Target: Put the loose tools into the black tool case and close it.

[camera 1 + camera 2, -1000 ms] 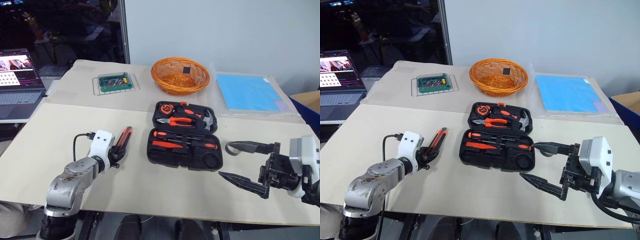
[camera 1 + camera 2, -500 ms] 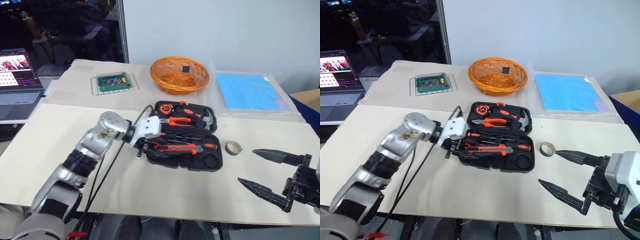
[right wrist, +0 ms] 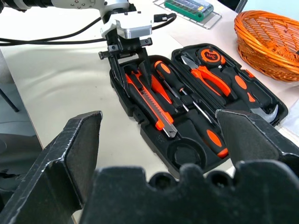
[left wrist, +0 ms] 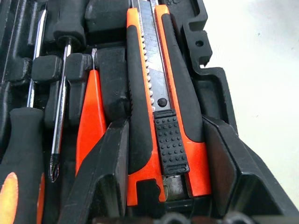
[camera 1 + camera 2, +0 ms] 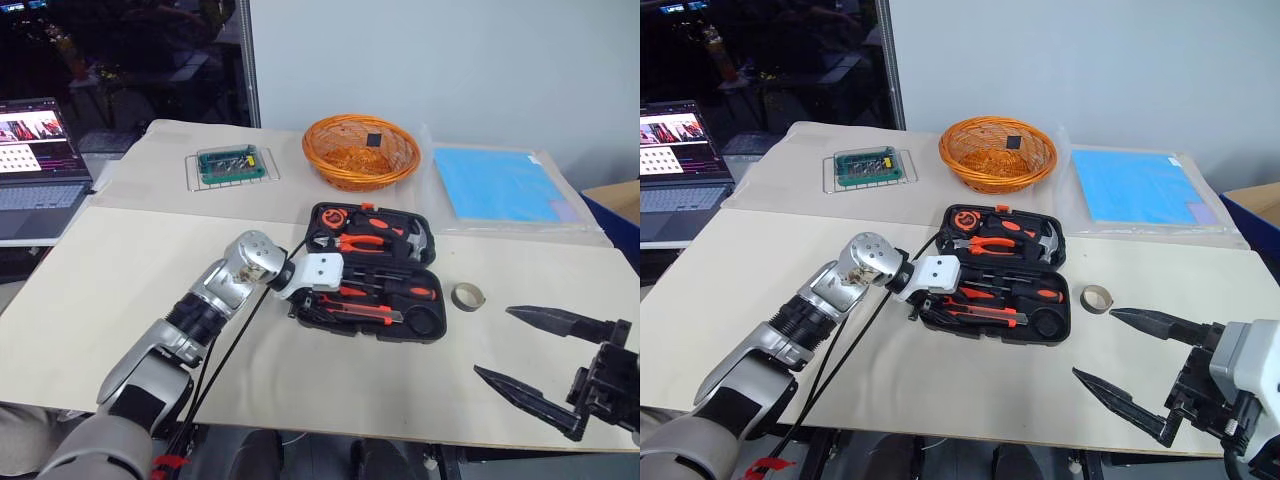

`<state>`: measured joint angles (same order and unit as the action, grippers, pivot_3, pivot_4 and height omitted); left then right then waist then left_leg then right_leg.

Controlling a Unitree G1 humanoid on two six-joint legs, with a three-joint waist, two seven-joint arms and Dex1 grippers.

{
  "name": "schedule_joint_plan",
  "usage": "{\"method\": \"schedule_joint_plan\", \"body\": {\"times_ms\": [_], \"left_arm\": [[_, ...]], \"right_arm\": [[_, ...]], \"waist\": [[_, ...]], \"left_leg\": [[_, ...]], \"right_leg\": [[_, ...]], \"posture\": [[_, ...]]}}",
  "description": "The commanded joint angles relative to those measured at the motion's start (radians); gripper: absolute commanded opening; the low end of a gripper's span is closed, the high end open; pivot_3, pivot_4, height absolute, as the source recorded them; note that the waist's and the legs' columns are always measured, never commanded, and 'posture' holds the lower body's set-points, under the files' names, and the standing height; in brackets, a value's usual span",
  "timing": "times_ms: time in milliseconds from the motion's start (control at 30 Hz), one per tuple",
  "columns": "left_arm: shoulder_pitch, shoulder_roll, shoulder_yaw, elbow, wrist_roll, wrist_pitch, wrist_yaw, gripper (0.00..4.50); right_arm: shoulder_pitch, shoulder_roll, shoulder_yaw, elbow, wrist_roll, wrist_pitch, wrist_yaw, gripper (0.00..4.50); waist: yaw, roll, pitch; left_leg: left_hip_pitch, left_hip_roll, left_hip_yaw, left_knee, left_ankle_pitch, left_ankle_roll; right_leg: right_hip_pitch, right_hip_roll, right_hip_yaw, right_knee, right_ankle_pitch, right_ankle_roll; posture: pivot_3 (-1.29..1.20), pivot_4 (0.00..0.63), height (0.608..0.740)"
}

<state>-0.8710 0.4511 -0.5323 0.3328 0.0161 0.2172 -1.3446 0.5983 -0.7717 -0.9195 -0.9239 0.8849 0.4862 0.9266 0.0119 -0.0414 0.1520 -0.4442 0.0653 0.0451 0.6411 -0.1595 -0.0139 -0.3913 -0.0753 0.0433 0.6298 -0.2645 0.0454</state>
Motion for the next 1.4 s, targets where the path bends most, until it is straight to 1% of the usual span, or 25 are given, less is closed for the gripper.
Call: {"method": "schedule_joint_plan", "body": {"times_ms": [33,100,133,200,267,333,367,433,567,633,667,733,800,867,933,967,1067,1100,1167,1300,1367,1400], "left_arm": [[0.001,0.025,0.005,-0.038,0.0,0.011,-0.047,3.45],[0.007,0.036,0.03,-0.067,-0.03,0.041,-0.065,4.15],[0.007,0.039,0.06,-0.083,-0.06,0.058,-0.071,4.35],[0.008,0.041,0.128,-0.114,-0.135,0.117,-0.087,4.35],[0.003,0.03,0.201,-0.132,-0.22,0.223,-0.079,4.35],[0.006,0.008,0.255,-0.138,-0.277,0.302,-0.043,3.8],[0.016,-0.004,0.275,-0.148,-0.298,0.323,-0.027,3.6],[0.063,-0.033,0.297,-0.182,-0.313,0.347,0.034,2.82],[0.212,-0.057,0.265,-0.256,-0.247,0.306,0.169,1.27],[0.243,-0.062,0.249,-0.262,-0.22,0.302,0.218,0.56],[0.258,-0.068,0.234,-0.253,-0.199,0.308,0.248,0.11],[0.283,-0.06,0.173,-0.243,-0.137,0.325,0.29,0.05],[0.301,-0.029,0.096,-0.236,-0.074,0.325,0.287,0.05],[0.303,-0.025,0.073,-0.231,-0.058,0.341,0.299,0.05],[0.277,-0.06,0.11,-0.206,-0.106,0.424,0.314,0.05],[0.266,-0.076,0.127,-0.2,-0.129,0.459,0.317,0.05],[0.201,-0.148,0.238,-0.178,-0.272,0.664,0.31,0.05],[0.187,-0.161,0.256,-0.174,-0.295,0.71,0.313,0.05],[0.149,-0.167,0.249,-0.12,-0.287,0.771,0.336,0.05],[0.131,-0.154,0.189,-0.055,-0.227,0.745,0.384,0.05],[0.142,-0.151,0.19,-0.077,-0.234,0.69,0.377,0.05],[0.15,-0.16,0.225,-0.117,-0.269,0.664,0.366,0.05]], "right_arm": [[-0.003,-0.011,-0.026,-0.011,0.017,-0.015,-0.01,4.5],[-0.005,-0.014,-0.021,-0.007,0.015,-0.016,-0.01,4.5],[-0.008,-0.016,-0.017,-0.004,0.013,-0.017,-0.01,4.5],[-0.015,-0.02,-0.009,0.001,0.012,-0.017,-0.011,4.5],[-0.023,-0.024,0.0,0.005,0.009,-0.017,-0.013,4.5],[-0.033,-0.027,0.012,0.01,0.005,-0.017,-0.015,4.5],[-0.039,-0.03,0.019,0.012,0.004,-0.015,-0.018,4.5],[-0.052,-0.035,0.034,0.014,0.002,-0.013,-0.025,4.5],[-0.067,-0.045,0.049,0.01,0.006,-0.005,-0.034,4.5],[-0.07,-0.048,0.05,0.011,0.007,-0.002,-0.035,4.5],[-0.07,-0.049,0.05,0.01,0.007,-0.001,-0.035,4.5],[-0.069,-0.052,0.053,0.006,0.008,0.003,-0.039,4.5],[-0.066,-0.058,0.056,-0.001,0.014,0.013,-0.044,4.5],[-0.062,-0.063,0.058,-0.002,0.016,0.018,-0.046,4.5],[-0.058,-0.069,0.069,-0.013,0.028,0.037,-0.063,4.5],[-0.056,-0.071,0.07,-0.016,0.033,0.042,-0.066,4.5],[-0.053,-0.066,0.076,-0.024,0.036,0.045,-0.074,4.5],[-0.051,-0.064,0.075,-0.024,0.035,0.045,-0.072,4.5],[-0.056,-0.065,0.082,-0.024,0.038,0.047,-0.077,4.5],[-0.067,-0.073,0.098,-0.021,0.038,0.047,-0.086,4.5],[-0.064,-0.07,0.098,-0.022,0.037,0.045,-0.084,4.5],[-0.062,-0.068,0.097,-0.025,0.038,0.045,-0.085,4.5]], "waist": [[-0.002,0.0,0.0],[-0.005,0.001,0.0],[-0.006,0.001,0.0],[-0.005,0.001,0.0],[-0.003,0.001,0.0],[-0.002,0.001,0.0],[-0.002,0.001,0.0],[0.0,0.001,0.0],[-0.003,0.002,0.0],[-0.005,0.001,0.0],[-0.003,0.001,0.0],[0.001,0.001,0.0],[0.004,0.002,-0.002],[0.002,0.002,-0.006],[0.001,0.004,-0.01],[0.001,0.004,-0.01],[0.001,0.005,-0.011],[0.0,0.005,-0.01],[-0.004,0.005,-0.01],[-0.01,0.005,-0.01],[-0.01,0.005,-0.01],[-0.01,0.005,-0.01]], "left_leg": [[0.0,0.0,0.0,0.0,0.0,0.0],[0.0,0.0,0.0,0.0,0.0,0.0],[0.0,0.0,0.0,0.0,0.0,0.0],[0.0,0.0,0.0,0.0,0.0,0.0],[-0.001,0.0,0.0,0.0,0.0,0.0],[-0.001,0.0,-0.001,0.0,0.0,0.0],[-0.001,0.0,-0.001,0.0,0.0,0.001],[0.0,0.0,-0.001,0.001,0.0,0.001],[0.002,-0.001,-0.001,0.001,0.0,0.001],[0.003,0.0,-0.001,0.001,0.0,0.001],[0.002,0.0,-0.001,0.001,0.0,0.001],[0.003,0.0,-0.002,0.001,0.0,0.001],[0.004,-0.001,-0.003,0.001,0.0,0.0],[0.006,-0.001,-0.002,0.001,0.0,0.0],[0.01,-0.001,-0.002,0.001,-0.002,-0.003],[0.012,-0.001,-0.001,0.001,-0.005,-0.007],[0.013,-0.001,-0.002,0.001,-0.005,-0.008],[0.013,-0.001,-0.002,0.001,-0.005,-0.008],[0.011,-0.002,-0.003,0.001,-0.005,-0.007],[0.011,-0.002,-0.003,0.001,-0.003,-0.005],[0.011,-0.002,-0.003,0.001,-0.003,-0.005],[0.011,-0.002,-0.003,0.001,-0.003,-0.005]], "right_leg": [[0.0,0.0,0.0,0.0,0.0,0.0],[0.0,0.0,0.0,0.0,0.0,0.0],[0.0,0.0,0.0,0.0,0.0,-0.001],[-0.001,0.0,0.0,0.0,-0.001,0.0],[-0.001,0.0,0.0,0.001,-0.001,0.0],[-0.001,0.0,0.0,0.001,-0.001,0.001],[-0.001,0.0,0.0,0.001,-0.001,0.001],[0.001,0.0,-0.001,0.001,-0.001,0.001],[0.003,0.0,0.0,0.001,-0.001,0.001],[0.003,0.0,0.001,0.002,-0.001,0.001],[0.002,0.001,0.001,0.002,0.0,0.001],[0.002,0.001,0.0,0.003,-0.001,0.001],[0.004,0.0,0.0,0.002,-0.001,0.0],[0.005,0.0,0.0,0.001,-0.001,0.0],[0.006,-0.001,0.0,0.0,-0.001,0.0],[0.008,-0.002,0.0,0.0,-0.001,0.0],[0.008,-0.002,0.0,0.0,-0.001,0.0],[0.007,-0.002,0.0,0.0,-0.001,0.0],[0.005,-0.001,0.0,0.0,-0.001,0.0],[0.005,-0.001,0.0,0.001,-0.001,0.0],[0.005,-0.001,0.0,0.001,-0.001,0.0],[0.005,-0.001,0.0,0.0,-0.001,0.0]], "posture": [[0.0,0.15,0.74],[0.0,0.15,0.74],[0.0,0.15,0.74],[0.0,0.15,0.74],[0.0,0.15,0.74],[0.0,0.15,0.74],[0.0,0.15,0.74],[0.0,0.15,0.74],[0.0,0.15,0.74],[0.0,0.15,0.74],[0.0,0.15,0.74],[0.0,0.15,0.74],[0.0,0.15,0.74],[0.0,0.15,0.74],[0.0,0.15,0.74],[0.0,0.15,0.74],[0.0,0.15,0.74],[0.0,0.15,0.74],[0.0,0.15,0.74],[0.0,0.15,0.74],[0.0,0.15,0.74],[0.0,0.15,0.74]]}}
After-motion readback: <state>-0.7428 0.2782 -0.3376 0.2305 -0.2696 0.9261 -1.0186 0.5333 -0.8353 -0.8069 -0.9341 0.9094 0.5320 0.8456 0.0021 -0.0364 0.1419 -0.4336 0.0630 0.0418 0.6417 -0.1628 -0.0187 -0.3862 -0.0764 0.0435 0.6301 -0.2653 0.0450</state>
